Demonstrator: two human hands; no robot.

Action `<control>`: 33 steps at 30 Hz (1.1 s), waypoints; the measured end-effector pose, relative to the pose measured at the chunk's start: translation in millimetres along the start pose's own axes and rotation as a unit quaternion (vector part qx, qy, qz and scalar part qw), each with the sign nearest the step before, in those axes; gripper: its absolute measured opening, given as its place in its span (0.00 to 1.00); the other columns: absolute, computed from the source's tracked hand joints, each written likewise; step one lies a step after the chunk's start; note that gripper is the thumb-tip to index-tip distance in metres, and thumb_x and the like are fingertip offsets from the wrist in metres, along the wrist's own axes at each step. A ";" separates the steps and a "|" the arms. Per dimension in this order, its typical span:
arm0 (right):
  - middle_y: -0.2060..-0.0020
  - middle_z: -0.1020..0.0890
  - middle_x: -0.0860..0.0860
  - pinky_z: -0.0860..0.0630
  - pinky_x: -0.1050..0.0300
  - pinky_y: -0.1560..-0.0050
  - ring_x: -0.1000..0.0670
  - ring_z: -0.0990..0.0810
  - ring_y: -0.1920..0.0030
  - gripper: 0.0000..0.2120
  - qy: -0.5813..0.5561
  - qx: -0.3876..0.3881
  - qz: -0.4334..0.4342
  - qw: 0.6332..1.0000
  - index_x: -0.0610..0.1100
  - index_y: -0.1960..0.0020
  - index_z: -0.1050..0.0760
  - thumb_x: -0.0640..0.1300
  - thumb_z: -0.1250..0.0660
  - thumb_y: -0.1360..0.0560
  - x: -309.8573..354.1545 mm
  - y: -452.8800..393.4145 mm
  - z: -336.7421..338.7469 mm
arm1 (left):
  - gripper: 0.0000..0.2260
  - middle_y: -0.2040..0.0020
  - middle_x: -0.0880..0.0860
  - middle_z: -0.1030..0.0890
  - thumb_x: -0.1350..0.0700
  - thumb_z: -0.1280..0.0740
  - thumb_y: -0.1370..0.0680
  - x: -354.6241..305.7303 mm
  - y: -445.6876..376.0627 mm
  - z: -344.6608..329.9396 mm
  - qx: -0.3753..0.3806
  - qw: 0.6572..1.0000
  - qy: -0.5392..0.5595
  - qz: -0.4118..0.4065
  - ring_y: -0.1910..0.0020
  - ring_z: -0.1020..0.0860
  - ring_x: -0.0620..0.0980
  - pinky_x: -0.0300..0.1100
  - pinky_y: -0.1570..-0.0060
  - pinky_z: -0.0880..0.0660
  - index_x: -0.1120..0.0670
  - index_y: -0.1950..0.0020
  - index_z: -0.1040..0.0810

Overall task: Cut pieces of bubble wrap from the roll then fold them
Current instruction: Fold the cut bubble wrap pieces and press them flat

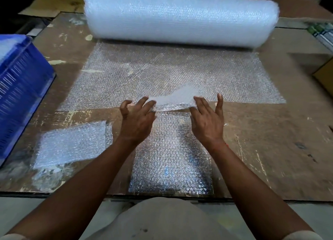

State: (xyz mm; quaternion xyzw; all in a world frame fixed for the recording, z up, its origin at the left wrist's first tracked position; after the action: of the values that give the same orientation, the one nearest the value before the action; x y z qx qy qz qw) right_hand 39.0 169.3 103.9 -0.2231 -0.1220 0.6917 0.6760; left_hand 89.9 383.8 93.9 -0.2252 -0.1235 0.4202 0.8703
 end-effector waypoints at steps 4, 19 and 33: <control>0.57 0.13 0.49 0.51 0.36 0.16 0.45 0.14 0.61 0.15 -0.099 -0.028 0.059 0.993 0.48 0.56 0.15 0.29 0.31 0.27 12.4 -17.9 19.6 | 0.12 0.43 0.52 0.12 0.66 0.31 0.23 32.1 3.8 14.2 -0.054 0.996 0.059 -0.030 0.50 0.13 0.55 0.54 0.38 0.35 0.51 0.52 0.12; 0.35 0.18 0.35 0.19 0.43 0.60 0.32 0.16 0.38 0.19 -0.280 0.041 0.071 0.956 0.57 0.34 0.23 0.39 0.31 0.21 154.9 -71.8 34.5 | 0.17 0.45 0.55 0.13 0.68 0.30 0.20 188.3 91.6 104.0 -0.037 0.982 0.092 0.160 0.47 0.16 0.64 0.58 0.57 0.17 0.52 0.35 0.25; 0.43 0.12 0.45 0.45 0.33 0.18 0.46 0.13 0.40 0.14 -0.309 -0.196 0.152 0.918 0.40 0.42 0.14 0.32 0.38 0.15 289.9 -63.9 56.9 | 0.20 0.37 0.62 0.15 0.74 0.29 0.23 282.3 181.4 135.0 -0.124 0.990 -0.041 0.057 0.39 0.18 0.57 0.52 0.33 0.26 0.64 0.32 0.19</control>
State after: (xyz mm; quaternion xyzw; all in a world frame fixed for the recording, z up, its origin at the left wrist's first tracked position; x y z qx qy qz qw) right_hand 72.2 467.3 141.8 -0.1425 -0.4228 0.7829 0.4337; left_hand 86.7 743.8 128.4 -0.3202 -0.1974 0.4595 0.8046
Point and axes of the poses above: each hand's wrist, its own y-axis away from the middle knuckle, its own z-axis out of the back of the hand, x = y × z, the point moved 7 cm from there along -y, towards the middle knuckle
